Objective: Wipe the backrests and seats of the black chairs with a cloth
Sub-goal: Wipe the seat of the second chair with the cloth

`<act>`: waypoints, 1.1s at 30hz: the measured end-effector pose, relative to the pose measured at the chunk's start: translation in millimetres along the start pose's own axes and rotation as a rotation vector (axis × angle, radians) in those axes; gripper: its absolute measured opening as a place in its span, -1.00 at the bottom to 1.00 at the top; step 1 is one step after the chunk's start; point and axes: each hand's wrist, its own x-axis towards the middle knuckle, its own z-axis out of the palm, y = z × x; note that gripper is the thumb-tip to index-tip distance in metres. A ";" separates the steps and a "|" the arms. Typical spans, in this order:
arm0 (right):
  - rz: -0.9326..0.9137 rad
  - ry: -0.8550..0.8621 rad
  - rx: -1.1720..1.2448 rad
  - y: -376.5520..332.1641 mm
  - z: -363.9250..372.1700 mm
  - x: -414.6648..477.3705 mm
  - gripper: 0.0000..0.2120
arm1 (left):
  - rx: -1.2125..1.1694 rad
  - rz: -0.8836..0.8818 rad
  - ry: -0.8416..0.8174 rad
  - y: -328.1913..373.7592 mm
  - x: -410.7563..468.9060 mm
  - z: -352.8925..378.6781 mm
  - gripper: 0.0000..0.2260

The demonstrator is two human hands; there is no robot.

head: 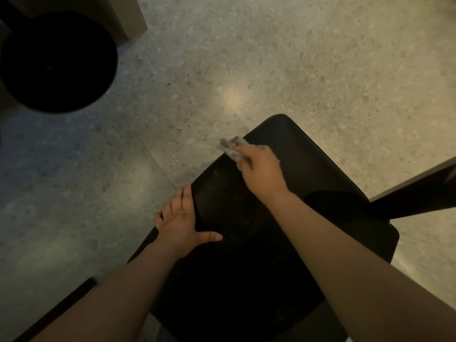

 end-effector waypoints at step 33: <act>0.097 0.074 0.097 15.3 -2.9 -67.3 -0.75 | 0.022 -0.006 0.031 0.8 0.4 3.6 0.25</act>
